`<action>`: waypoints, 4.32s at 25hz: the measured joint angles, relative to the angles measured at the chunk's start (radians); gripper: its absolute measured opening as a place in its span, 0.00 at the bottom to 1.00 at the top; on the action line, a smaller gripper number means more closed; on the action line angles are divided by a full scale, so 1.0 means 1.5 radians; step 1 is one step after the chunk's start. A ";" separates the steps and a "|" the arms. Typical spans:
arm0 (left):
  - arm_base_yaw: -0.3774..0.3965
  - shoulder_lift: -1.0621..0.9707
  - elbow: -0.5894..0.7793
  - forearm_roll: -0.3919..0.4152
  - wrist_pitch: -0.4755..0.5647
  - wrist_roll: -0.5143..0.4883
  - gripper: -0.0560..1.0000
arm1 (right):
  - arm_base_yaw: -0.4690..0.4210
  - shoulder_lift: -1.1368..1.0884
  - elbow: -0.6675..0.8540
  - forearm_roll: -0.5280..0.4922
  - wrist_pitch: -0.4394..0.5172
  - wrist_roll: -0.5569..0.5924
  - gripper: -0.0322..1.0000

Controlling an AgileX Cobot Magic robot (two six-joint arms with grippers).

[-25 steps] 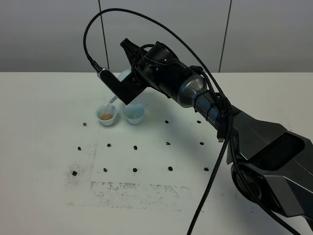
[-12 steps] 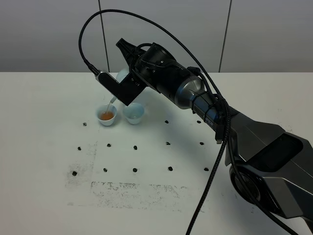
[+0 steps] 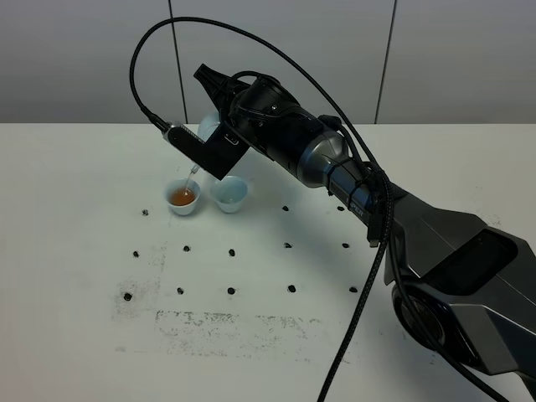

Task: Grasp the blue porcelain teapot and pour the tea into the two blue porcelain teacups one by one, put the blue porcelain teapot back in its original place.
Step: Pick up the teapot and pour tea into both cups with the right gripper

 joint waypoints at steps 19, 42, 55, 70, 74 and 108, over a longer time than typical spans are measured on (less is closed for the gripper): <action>0.000 0.000 0.000 0.000 0.000 0.000 0.32 | -0.012 0.000 0.000 0.079 0.002 -0.007 0.06; 0.000 0.000 0.000 0.000 0.000 0.000 0.32 | -0.041 -0.086 0.000 0.396 0.153 0.148 0.06; 0.000 0.000 0.000 0.000 0.000 0.000 0.32 | 0.010 -0.254 0.269 0.473 0.152 0.452 0.06; 0.000 0.000 0.000 0.000 0.000 0.000 0.32 | 0.042 -0.275 0.461 0.550 0.022 0.878 0.06; 0.000 0.000 0.000 0.000 0.000 0.000 0.32 | 0.042 -0.254 0.461 0.526 0.007 0.924 0.06; 0.000 0.000 0.000 0.000 0.000 0.000 0.32 | -0.060 -0.296 0.350 0.431 0.202 0.676 0.06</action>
